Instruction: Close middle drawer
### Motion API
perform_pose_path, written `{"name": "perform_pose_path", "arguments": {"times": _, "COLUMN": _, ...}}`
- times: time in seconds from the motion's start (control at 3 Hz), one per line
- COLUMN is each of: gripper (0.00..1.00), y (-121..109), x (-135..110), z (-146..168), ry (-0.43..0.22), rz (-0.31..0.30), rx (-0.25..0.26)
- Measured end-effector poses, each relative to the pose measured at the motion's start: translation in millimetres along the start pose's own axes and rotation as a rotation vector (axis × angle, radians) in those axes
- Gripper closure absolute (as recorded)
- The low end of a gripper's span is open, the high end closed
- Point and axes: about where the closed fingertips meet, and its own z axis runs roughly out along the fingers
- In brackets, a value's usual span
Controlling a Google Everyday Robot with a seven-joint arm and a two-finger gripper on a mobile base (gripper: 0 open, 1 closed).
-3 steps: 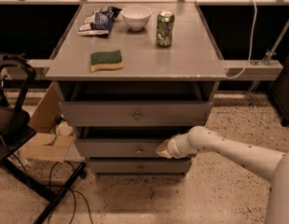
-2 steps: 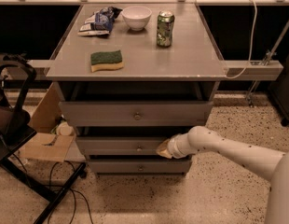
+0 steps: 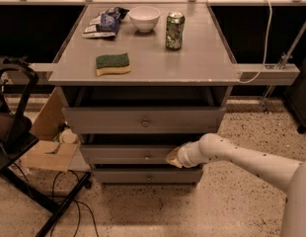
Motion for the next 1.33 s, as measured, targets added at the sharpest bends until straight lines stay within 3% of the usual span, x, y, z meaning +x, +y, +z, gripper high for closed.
{"name": "perform_pose_path", "arguments": {"times": 0.33, "gripper": 0.06, "y": 0.1, "x": 0.0, "z": 0.1, "ry": 0.000, "rz": 0.000, "rx": 0.000}}
{"name": "perform_pose_path", "arguments": {"times": 0.67, "gripper": 0.00, "y": 0.1, "x": 0.0, "z": 0.1, "ry": 0.000, "rz": 0.000, "rx": 0.000}}
{"name": "perform_pose_path", "arguments": {"times": 1.0, "gripper": 0.12, "y": 0.1, "x": 0.0, "z": 0.1, "ry": 0.000, "rz": 0.000, "rx": 0.000}}
{"name": "perform_pose_path", "arguments": {"times": 1.33, "gripper": 0.35, "y": 3.6, "x": 0.4, "z": -0.6, "ry": 0.000, "rz": 0.000, "rx": 0.000}}
